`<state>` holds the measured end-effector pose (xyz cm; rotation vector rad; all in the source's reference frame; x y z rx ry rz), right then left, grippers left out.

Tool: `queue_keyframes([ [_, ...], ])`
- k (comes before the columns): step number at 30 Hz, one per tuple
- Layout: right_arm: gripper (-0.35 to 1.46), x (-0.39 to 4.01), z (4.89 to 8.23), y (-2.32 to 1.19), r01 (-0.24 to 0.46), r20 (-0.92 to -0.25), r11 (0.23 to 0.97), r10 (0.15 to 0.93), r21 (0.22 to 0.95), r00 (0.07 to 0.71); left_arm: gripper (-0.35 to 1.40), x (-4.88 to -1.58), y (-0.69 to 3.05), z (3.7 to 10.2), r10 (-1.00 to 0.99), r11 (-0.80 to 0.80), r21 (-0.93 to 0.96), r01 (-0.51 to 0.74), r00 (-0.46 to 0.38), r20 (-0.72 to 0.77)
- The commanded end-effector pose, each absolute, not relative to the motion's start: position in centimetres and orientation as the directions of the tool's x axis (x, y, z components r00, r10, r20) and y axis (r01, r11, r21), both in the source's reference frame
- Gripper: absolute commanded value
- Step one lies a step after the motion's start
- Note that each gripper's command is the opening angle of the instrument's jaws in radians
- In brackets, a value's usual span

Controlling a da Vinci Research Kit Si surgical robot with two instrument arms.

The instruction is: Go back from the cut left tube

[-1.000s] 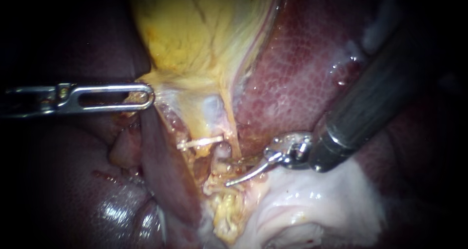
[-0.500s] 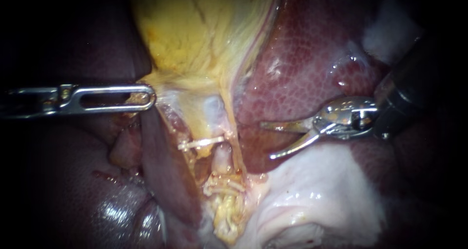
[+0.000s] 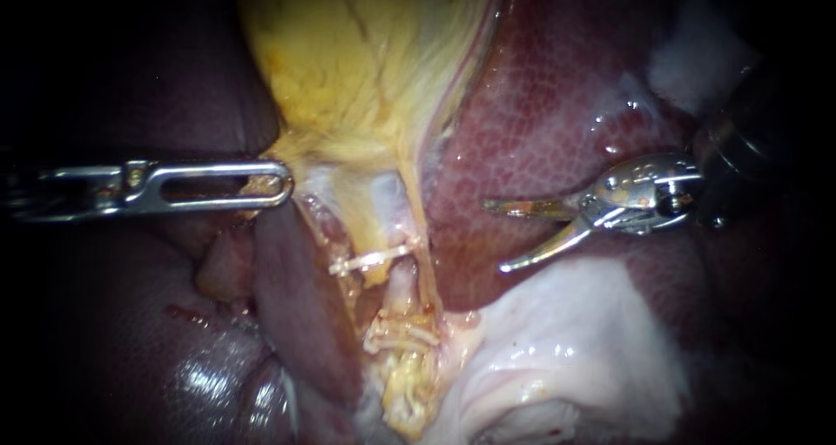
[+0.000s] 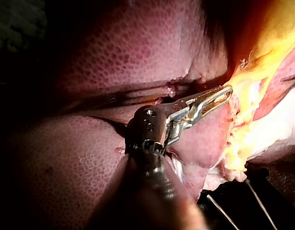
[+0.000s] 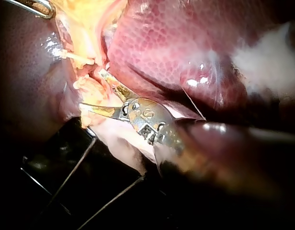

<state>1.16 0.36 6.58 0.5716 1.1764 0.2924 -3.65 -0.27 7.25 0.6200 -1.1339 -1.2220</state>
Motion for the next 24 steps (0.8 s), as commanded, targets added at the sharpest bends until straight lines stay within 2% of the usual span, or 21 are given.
queue_keyframes([
  [1, 1.43, 1.15, 6.57, 0.36, 0.078, -0.782, 0.822, 0.502, 0.564, 0.369, -0.35, -3.69, -0.27, 7.28, -0.941, 0.285, 0.868, 0.406, -0.052, 0.333],
  [10, 1.43, 1.13, 6.52, 0.37, 0.077, -0.781, 0.821, 0.502, 0.565, 0.372, -0.35, -3.97, -0.29, 7.46, -0.946, 0.281, 0.871, 0.402, -0.038, 0.322],
  [24, 1.43, 1.11, 6.45, 0.39, 0.076, -0.781, 0.819, 0.509, 0.569, 0.361, -0.35, -4.00, -0.29, 7.47, -0.946, 0.281, 0.871, 0.402, -0.034, 0.321],
])
